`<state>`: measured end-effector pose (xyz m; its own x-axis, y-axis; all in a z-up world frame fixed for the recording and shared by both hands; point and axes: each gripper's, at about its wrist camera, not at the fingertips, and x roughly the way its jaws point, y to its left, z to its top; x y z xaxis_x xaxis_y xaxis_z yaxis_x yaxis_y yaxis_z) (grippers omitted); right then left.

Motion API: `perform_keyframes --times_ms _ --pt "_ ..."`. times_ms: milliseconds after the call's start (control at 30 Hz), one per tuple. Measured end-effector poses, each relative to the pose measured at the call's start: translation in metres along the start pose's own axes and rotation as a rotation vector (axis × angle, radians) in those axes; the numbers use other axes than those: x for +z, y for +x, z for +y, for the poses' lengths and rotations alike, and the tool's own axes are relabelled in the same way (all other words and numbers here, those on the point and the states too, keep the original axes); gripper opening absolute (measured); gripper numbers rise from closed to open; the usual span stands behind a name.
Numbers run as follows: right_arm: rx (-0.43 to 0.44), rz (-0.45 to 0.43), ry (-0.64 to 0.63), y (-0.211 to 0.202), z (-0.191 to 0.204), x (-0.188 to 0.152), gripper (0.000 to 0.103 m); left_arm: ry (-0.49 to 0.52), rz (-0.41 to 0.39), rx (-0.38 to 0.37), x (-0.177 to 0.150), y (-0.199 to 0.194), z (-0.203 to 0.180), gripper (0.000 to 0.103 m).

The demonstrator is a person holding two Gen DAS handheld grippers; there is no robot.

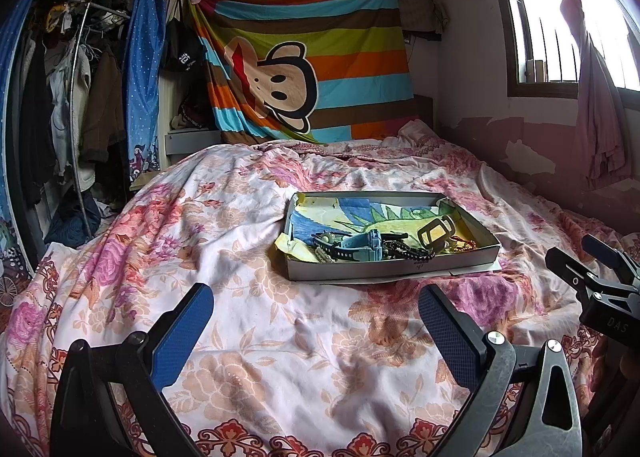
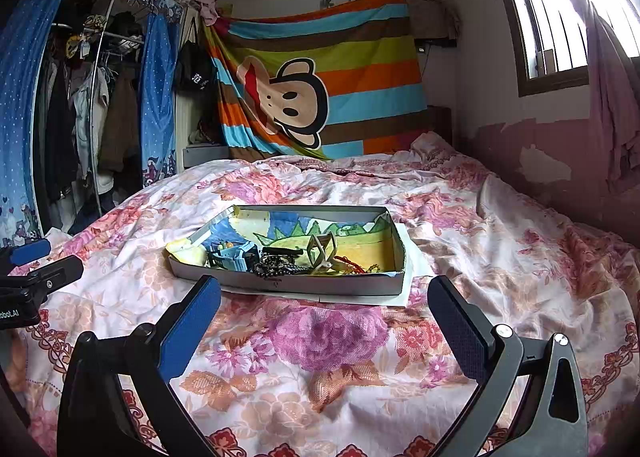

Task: Organize jewelry

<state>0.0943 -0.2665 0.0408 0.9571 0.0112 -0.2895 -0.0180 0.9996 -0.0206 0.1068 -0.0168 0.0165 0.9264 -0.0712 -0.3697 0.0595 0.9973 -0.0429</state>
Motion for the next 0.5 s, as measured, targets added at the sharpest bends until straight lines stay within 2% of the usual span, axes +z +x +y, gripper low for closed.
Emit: perform_keyframes --times_ms 500 --pt "0.000 0.002 -0.001 -0.0002 0.0000 0.0007 0.102 0.001 0.001 0.000 -0.0001 -0.0001 -0.0007 0.103"
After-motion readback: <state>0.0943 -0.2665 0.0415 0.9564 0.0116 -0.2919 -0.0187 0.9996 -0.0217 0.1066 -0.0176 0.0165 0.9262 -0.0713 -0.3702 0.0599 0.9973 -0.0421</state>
